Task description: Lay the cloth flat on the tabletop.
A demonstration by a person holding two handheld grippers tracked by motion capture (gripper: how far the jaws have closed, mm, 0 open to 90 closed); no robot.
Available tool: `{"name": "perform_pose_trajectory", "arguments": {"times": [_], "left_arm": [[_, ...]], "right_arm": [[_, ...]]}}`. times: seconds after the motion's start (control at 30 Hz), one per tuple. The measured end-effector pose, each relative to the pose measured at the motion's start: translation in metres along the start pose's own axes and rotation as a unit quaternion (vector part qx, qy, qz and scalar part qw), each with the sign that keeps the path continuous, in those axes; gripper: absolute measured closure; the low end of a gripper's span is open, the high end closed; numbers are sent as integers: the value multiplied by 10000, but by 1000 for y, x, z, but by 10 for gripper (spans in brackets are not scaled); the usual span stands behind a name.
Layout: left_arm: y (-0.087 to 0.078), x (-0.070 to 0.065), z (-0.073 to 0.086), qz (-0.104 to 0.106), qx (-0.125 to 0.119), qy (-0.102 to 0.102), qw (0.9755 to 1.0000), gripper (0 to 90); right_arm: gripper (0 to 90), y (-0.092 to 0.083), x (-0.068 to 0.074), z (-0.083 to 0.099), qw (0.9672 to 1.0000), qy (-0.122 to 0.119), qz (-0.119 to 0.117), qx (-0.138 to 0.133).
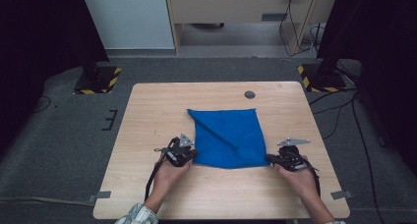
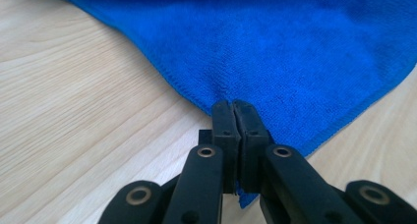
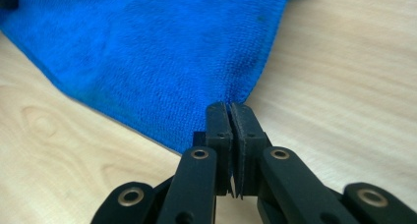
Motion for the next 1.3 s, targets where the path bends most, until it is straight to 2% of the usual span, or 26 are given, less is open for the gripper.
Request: {"name": "perform_pose_trajectory", "arguments": {"times": [0.1,0.23,0.3,0.4,0.57,0.73,0.8,0.87,0.97,1.1,1.3], "left_arm": [[-12,5,10,-43,30,-84,10000,885],[-18,8,18,-41,90,-165,9998,885],[-22,9,22,-41,128,-153,9998,885],[-26,8,26,-21,159,-145,9998,885],[-22,1,26,82,178,-159,9997,883],[-19,-13,28,200,320,-69,9993,883],[-19,-15,28,194,333,-63,9992,883],[-21,-16,30,164,379,-5,9991,883],[-26,-13,35,149,385,-48,9991,884],[-32,-13,40,167,382,-116,9991,884],[-31,-22,40,277,393,-74,9988,882]], "right_arm": [[876,1,12,5,9998,-166,-90,26],[876,4,21,7,9997,-198,-139,93],[876,4,27,8,9994,-261,-168,142],[876,1,29,9,9994,-218,-212,175],[876,-7,28,17,9993,-209,-235,222],[876,-17,18,24,9994,-58,-224,254],[876,-19,18,26,9994,-48,-245,257],[876,-19,19,27,9993,-46,-262,272],[876,-20,24,27,9990,-44,-343,270],[875,-17,32,28,9986,-193,-383,298],[874,-22,29,32,9988,-112,-356,324]]}}
Point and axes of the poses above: each handheld gripper's, and its own axes: y roughly forward along the jaws, z roughly out of its underside, x roughly to its left, the point moved 9 cm from there along y, roughly forward along the jaws, and after that the axes turned 11 degrees about z, right-handed, at the moved point
